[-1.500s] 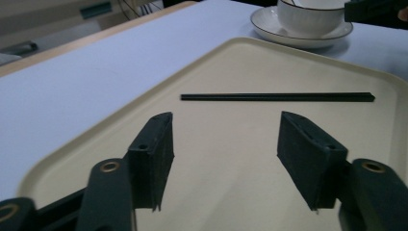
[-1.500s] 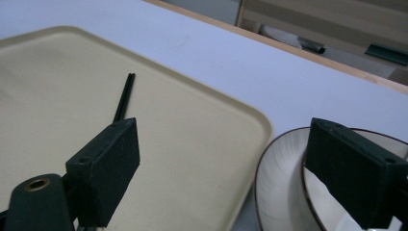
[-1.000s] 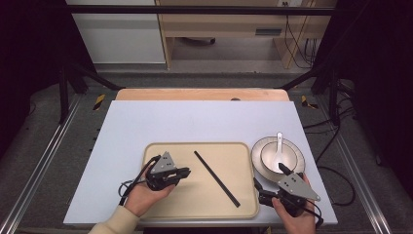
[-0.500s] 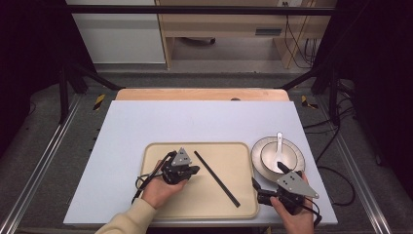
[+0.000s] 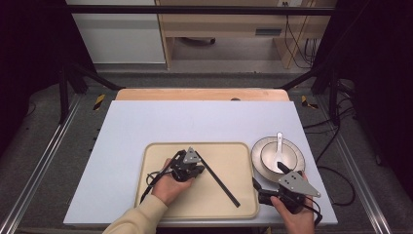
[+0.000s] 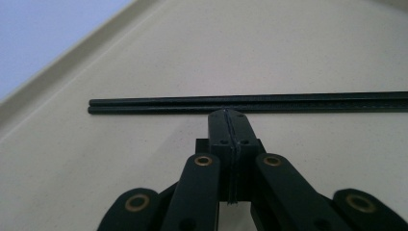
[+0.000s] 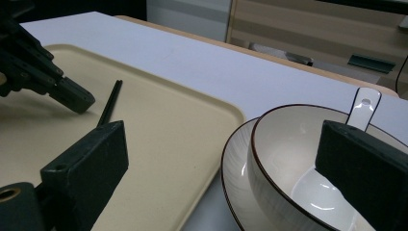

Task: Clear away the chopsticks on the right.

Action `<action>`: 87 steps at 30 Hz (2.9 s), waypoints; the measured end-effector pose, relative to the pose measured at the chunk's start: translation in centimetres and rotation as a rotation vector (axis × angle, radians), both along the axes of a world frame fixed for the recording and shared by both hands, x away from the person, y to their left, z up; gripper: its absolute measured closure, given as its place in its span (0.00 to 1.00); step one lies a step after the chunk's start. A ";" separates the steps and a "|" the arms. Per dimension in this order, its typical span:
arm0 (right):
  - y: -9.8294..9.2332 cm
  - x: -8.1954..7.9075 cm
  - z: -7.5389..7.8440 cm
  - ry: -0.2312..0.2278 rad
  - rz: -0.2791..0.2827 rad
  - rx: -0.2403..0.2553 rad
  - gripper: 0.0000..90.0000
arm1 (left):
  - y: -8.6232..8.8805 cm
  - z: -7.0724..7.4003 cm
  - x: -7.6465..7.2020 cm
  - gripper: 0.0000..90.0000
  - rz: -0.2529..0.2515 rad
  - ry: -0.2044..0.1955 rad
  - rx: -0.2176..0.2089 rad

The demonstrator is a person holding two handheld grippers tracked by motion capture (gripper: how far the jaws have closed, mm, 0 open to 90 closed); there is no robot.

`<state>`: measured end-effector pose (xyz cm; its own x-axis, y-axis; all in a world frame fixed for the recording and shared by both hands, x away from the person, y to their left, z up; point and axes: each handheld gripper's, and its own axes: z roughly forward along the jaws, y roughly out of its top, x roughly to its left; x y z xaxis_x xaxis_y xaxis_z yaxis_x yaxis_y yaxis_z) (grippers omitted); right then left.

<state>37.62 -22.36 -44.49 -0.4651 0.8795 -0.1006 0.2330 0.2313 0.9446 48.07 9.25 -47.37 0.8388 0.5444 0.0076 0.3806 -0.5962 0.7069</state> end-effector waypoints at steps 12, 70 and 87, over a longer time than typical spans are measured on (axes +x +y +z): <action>0.0 0.1 -0.1 0.016 0.009 -0.001 0.07 | -2.3 -0.3 1.3 0.99 -0.010 -0.019 -0.027; -0.2 0.3 -0.3 0.045 0.002 0.003 0.08 | -7.1 0.5 -0.8 1.00 -0.216 -0.028 -0.052; 0.0 0.3 -0.4 0.046 0.008 -0.003 0.08 | -4.8 1.5 -1.4 0.68 -0.179 -0.083 -0.150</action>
<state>37.93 -22.37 -44.86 -0.4767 0.8752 -0.0816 0.2742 0.2363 0.9322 46.71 4.42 -45.85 0.9218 0.3876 0.0107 0.2152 -0.5345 0.8173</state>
